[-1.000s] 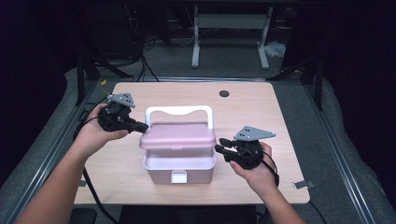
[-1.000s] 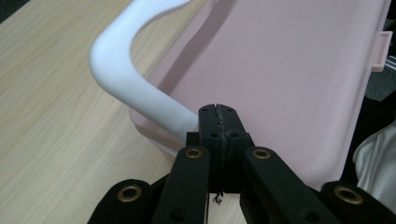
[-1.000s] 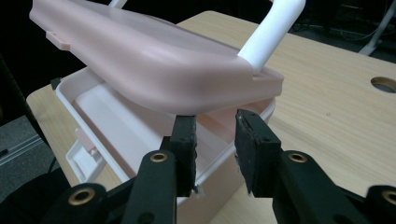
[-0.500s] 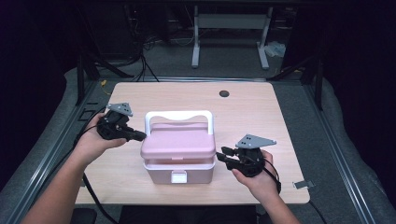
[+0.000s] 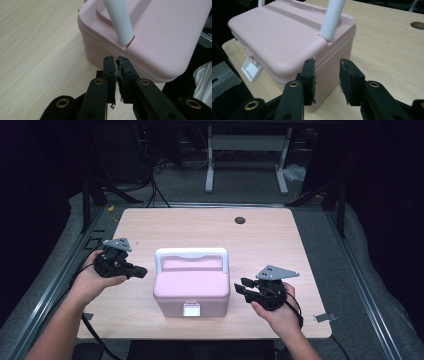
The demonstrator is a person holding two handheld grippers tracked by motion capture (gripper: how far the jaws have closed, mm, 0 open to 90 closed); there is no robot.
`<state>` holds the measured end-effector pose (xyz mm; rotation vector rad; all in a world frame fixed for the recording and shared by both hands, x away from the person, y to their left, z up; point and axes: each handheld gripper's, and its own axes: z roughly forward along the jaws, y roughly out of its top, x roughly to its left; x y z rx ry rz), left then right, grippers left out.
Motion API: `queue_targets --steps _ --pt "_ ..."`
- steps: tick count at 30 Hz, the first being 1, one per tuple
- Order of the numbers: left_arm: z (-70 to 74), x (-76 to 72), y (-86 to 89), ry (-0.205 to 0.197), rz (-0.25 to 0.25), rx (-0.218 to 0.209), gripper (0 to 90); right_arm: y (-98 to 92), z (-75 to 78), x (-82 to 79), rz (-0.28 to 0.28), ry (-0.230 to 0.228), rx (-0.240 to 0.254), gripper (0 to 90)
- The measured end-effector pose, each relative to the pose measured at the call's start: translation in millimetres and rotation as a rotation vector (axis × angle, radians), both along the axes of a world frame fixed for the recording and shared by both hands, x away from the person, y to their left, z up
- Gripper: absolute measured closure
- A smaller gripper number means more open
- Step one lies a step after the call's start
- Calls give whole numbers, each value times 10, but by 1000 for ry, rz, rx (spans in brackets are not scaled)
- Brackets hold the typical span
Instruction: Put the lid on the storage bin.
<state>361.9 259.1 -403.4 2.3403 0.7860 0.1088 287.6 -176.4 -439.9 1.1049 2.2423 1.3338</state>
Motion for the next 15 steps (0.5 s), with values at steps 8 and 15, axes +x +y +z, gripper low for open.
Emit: queue_targets --steps 8,15 --pt "-203 15 139 -7 96 10 613 -96 -86 178 -63 30 -48 548" --pt "-383 9 229 -13 154 2 472 -226 -237 388 -131 74 -101 454"
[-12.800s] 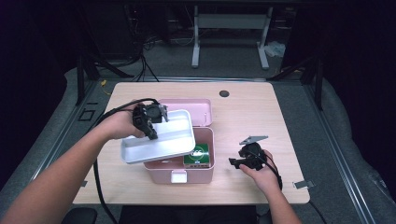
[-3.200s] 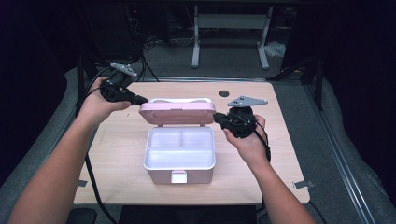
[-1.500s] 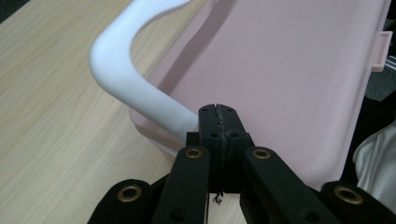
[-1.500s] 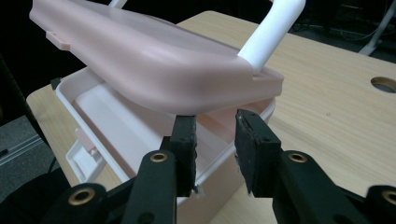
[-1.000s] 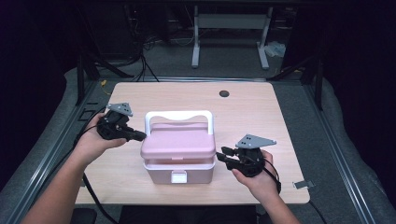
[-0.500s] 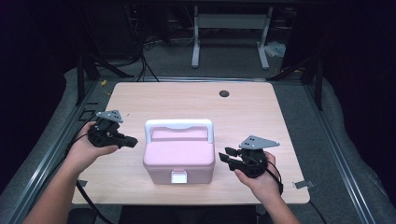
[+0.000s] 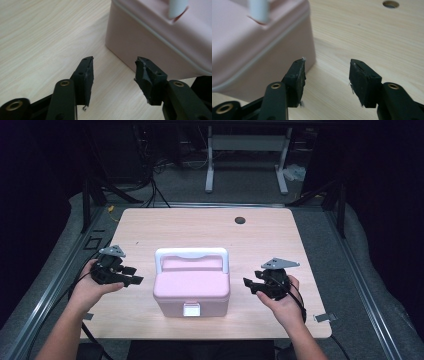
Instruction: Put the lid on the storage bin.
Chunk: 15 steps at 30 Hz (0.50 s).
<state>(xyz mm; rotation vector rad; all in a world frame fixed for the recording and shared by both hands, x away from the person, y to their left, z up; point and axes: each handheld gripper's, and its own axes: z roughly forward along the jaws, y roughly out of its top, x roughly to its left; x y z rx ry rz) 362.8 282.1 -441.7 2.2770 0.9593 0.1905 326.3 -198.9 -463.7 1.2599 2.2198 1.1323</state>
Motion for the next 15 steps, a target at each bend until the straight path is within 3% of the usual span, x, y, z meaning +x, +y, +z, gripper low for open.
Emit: queue_targets --steps 5,10,15 --pt "-147 -2 72 0 40 -7 439 -56 -160 111 -39 6 -39 379" --pt "-349 -3 137 26 71 -26 440 -90 -321 147 -71 6 -92 336" --pt "-552 -16 152 24 93 -58 411 -77 -449 146 -45 28 -113 310"
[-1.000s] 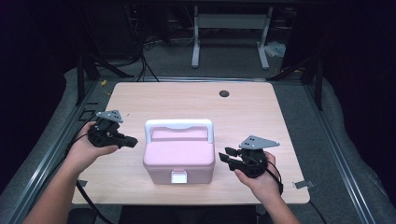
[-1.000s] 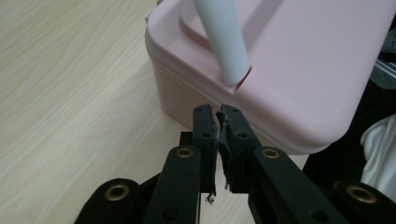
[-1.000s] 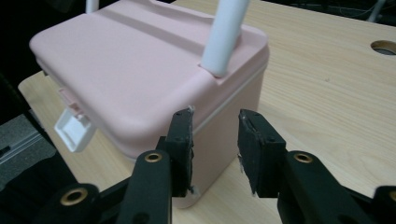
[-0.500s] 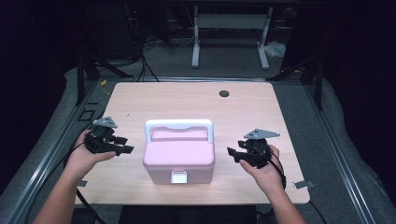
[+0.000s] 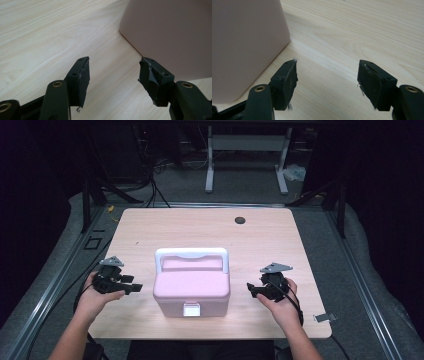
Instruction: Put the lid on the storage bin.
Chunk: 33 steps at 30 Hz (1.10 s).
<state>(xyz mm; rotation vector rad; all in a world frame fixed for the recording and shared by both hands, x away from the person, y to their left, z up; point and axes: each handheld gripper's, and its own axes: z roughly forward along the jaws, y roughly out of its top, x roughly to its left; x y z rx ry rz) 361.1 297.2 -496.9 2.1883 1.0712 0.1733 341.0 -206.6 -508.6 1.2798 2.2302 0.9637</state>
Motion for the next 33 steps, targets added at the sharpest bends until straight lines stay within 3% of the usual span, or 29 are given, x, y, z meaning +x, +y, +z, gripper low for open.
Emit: queue_targets --steps 6,9,13,17,23,33 --pt "-217 -21 -2 34 -2 2 418 27 -117 -5 10 -19 -29 307" --pt "-285 -41 -10 10 -10 19 429 32 -149 -17 16 -52 -44 313" --pt "-348 -34 -11 -32 -15 64 431 37 -233 -8 27 -44 -25 319" --pt "-376 -38 -20 -47 -9 85 428 55 -298 8 30 -14 -37 322" --pt "-436 -25 -40 -21 -27 96 424 41 -322 25 18 -9 -21 325" --pt "-444 -34 -59 -25 -37 99 419 27 -326 33 10 -12 -7 325"
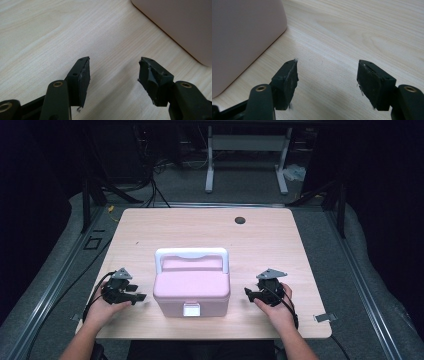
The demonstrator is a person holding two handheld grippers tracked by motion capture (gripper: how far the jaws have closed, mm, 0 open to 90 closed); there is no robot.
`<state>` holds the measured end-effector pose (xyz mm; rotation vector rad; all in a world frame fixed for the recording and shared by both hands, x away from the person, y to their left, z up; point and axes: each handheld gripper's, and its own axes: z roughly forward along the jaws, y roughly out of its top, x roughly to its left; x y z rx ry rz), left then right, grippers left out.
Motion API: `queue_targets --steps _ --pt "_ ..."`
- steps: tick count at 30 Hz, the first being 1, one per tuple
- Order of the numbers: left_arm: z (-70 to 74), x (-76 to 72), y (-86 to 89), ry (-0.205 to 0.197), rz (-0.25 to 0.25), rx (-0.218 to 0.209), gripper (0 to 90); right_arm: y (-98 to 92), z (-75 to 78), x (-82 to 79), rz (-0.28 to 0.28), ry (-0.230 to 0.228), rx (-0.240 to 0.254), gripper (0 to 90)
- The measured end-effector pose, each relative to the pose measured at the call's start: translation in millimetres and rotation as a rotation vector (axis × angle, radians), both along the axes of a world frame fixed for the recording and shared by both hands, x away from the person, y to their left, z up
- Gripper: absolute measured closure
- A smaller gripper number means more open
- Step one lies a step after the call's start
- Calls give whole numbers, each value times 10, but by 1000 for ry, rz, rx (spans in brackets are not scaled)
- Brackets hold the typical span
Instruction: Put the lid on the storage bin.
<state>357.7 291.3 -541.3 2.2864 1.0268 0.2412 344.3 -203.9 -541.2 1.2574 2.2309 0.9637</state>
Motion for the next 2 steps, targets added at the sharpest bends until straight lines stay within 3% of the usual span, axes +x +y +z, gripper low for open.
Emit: queue_targets --steps 2 --pt "4 -1 1 -5 -1 1 419 0 3 -4 -3 0 6 323"
